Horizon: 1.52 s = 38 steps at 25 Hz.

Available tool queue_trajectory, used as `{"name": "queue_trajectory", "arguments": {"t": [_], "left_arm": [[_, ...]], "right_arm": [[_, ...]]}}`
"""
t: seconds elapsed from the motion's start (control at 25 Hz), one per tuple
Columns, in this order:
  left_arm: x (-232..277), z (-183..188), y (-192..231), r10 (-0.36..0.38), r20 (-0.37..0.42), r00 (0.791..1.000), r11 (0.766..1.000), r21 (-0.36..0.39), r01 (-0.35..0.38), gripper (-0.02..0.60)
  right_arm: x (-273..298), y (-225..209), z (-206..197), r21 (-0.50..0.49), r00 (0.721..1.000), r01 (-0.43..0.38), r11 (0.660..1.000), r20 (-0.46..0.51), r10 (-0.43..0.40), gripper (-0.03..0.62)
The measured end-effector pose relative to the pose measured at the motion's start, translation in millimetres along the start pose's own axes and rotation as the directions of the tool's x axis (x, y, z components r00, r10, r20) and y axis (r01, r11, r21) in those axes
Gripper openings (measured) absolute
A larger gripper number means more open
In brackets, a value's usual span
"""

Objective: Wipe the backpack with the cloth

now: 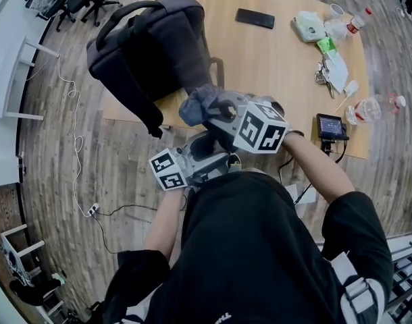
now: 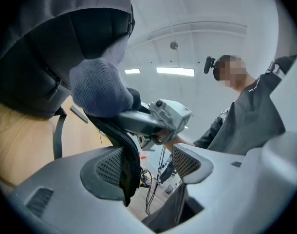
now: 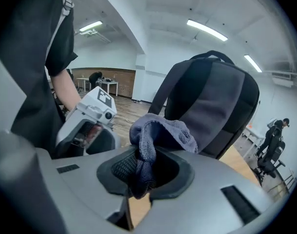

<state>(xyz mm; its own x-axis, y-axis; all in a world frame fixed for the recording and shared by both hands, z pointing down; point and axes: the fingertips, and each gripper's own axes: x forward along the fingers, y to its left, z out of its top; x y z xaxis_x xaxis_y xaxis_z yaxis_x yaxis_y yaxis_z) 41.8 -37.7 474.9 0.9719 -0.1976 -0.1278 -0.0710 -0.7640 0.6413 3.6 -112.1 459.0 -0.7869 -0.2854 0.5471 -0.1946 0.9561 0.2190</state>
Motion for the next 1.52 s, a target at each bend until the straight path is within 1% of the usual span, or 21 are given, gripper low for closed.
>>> {"name": "queue_trajectory", "arguments": {"t": [0.16, 0.28, 0.4, 0.48, 0.56, 0.68, 0.72, 0.8, 0.92, 1.0, 1.04, 1.12, 1.16, 1.24, 1.32, 1.4, 1.44, 1.52], "left_arm": [[0, -8, 4, 0.000, -0.010, 1.000, 0.999, -0.040, -0.001, 0.318], [-3, -8, 8, 0.010, 0.041, 0.999, 0.996, -0.087, -0.007, 0.318], [-8, -8, 13, 0.023, 0.071, 0.997, 0.994, -0.110, -0.015, 0.318], [-10, -7, 14, 0.023, 0.076, 0.997, 0.993, -0.115, -0.015, 0.318], [-11, -5, 15, 0.023, 0.086, 0.996, 0.993, -0.121, -0.013, 0.318], [-12, -3, 17, 0.034, 0.101, 0.994, 0.992, -0.128, -0.021, 0.318], [-12, -3, 17, 0.040, 0.096, 0.995, 0.992, -0.121, -0.029, 0.318], [-11, -7, 18, 0.056, 0.063, 0.996, 0.995, -0.087, -0.050, 0.318], [-13, -9, 17, 0.071, 0.030, 0.997, 0.996, -0.054, -0.069, 0.318], [-15, -11, 17, 0.082, 0.006, 0.997, 0.996, -0.031, -0.081, 0.318], [-15, -14, 16, 0.083, -0.013, 0.997, 0.996, -0.017, -0.083, 0.318], [-11, -19, 12, 0.073, -0.049, 0.996, 0.997, 0.010, -0.072, 0.316], [-8, -20, 10, 0.068, -0.063, 0.996, 0.997, 0.025, -0.066, 0.316], [0, -24, 7, 0.062, -0.097, 0.993, 0.997, 0.057, -0.057, 0.316], [4, -31, 5, 0.051, -0.148, 0.988, 0.995, 0.090, -0.038, 0.316], [6, -39, 2, 0.040, -0.197, 0.980, 0.993, 0.118, -0.017, 0.316], [7, -43, 1, 0.039, -0.212, 0.977, 0.992, 0.128, -0.012, 0.316], [8, -47, -1, 0.043, -0.217, 0.975, 0.991, 0.130, -0.015, 0.314]], "right_arm": [[-20, 26, -16, 0.104, 1.000, 0.001, 0.995, 0.028, -0.004, 0.064], [-33, 42, -32, 0.170, 1.000, -0.002, 0.985, 0.022, -0.002, 0.064], [-32, 67, -59, 0.230, 0.999, -0.042, 0.972, -0.015, 0.046, 0.064], [-24, 84, -79, 0.236, 0.995, -0.065, 0.970, -0.062, 0.082, 0.064], [-13, 97, -96, 0.220, 0.987, -0.085, 0.972, -0.113, 0.112, 0.064], [2, 104, -107, 0.201, 0.981, -0.103, 0.974, -0.140, 0.133, 0.064], [4, 101, -107, 0.195, 0.983, -0.095, 0.976, -0.137, 0.123, 0.064], [2, 90, -101, 0.198, 0.991, -0.064, 0.978, -0.103, 0.086, 0.064], [-8, 73, -80, 0.216, 0.999, -0.035, 0.976, -0.002, 0.036, 0.064], [-16, 55, -62, 0.234, 0.997, 0.006, 0.972, 0.073, -0.024, 0.064], [-20, 43, -51, 0.261, 0.991, 0.031, 0.965, 0.121, -0.064, 0.064], [-25, 12, -25, 0.327, 0.965, 0.081, 0.942, 0.210, -0.156, 0.064], [-26, -4, -12, 0.340, 0.950, 0.114, 0.934, 0.237, -0.202, 0.064], [-24, -37, 13, 0.336, 0.917, 0.198, 0.921, 0.268, -0.295, 0.064], [-27, -73, 38, 0.345, 0.875, 0.281, 0.896, 0.291, -0.386, 0.064], [-35, -113, 66, 0.351, 0.826, 0.355, 0.866, 0.316, -0.467, 0.064], [-40, -132, 82, 0.341, 0.802, 0.388, 0.856, 0.333, -0.496, 0.064], [-49, -165, 111, 0.297, 0.762, 0.450, 0.842, 0.364, -0.535, 0.066]]}}
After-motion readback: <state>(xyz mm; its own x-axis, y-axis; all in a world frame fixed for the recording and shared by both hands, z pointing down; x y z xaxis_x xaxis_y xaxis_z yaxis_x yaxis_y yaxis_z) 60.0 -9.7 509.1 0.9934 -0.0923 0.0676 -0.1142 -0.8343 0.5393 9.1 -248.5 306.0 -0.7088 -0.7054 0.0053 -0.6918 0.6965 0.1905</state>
